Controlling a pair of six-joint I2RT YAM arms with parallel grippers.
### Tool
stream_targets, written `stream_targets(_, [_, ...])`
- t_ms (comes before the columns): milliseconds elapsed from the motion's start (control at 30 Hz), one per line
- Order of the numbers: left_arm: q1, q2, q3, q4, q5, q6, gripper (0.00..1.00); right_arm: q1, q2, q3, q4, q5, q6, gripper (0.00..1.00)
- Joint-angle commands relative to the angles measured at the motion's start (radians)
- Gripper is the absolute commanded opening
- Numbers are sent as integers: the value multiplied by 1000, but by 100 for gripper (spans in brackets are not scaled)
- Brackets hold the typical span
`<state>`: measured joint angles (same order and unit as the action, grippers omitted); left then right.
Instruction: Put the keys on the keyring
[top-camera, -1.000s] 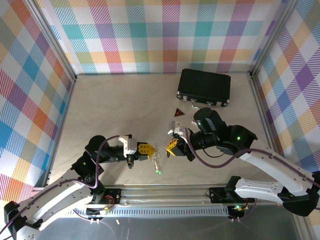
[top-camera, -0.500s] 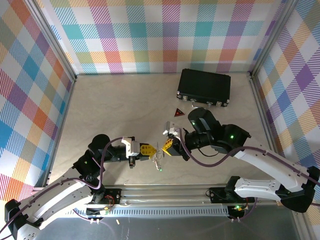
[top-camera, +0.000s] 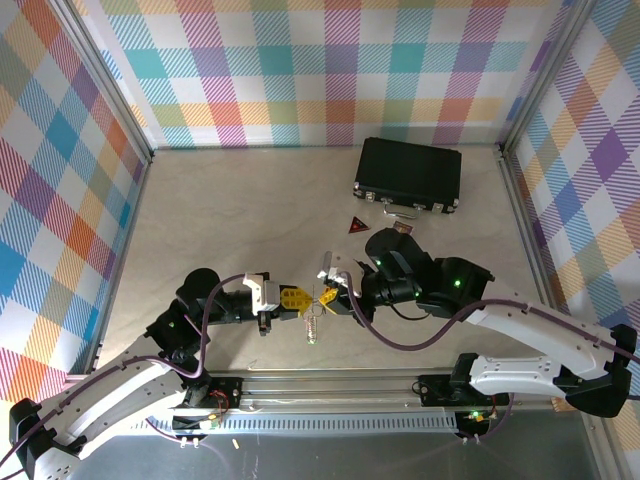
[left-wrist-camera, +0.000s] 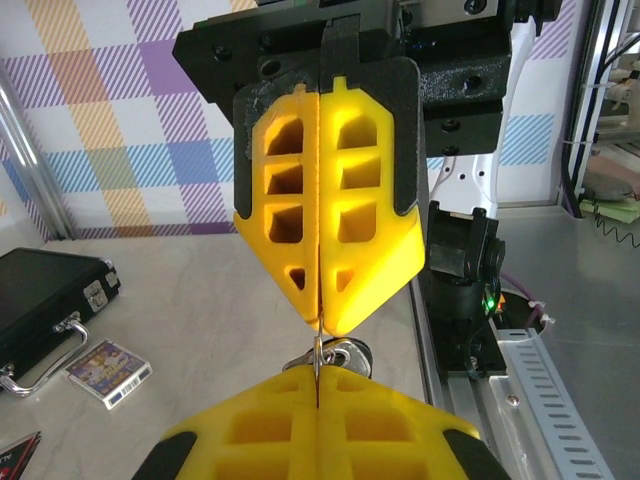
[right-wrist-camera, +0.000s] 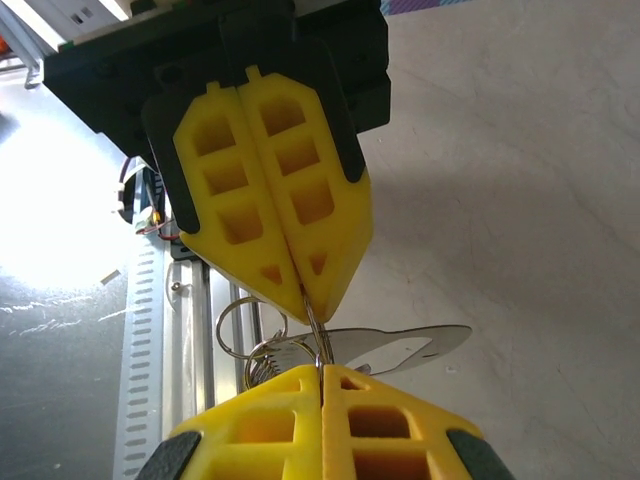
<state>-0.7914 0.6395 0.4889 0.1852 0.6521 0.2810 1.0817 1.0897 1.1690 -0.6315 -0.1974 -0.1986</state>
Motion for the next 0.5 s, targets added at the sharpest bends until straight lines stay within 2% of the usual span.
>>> stream_targets(0, [-10, -11, 22, 35, 7, -2, 0, 5, -23, -15, 38, 39, -7, 0])
stream_targets(467, [-10, -17, 23, 25, 1, -2, 0, 6, -52, -37, 48, 61, 2, 0])
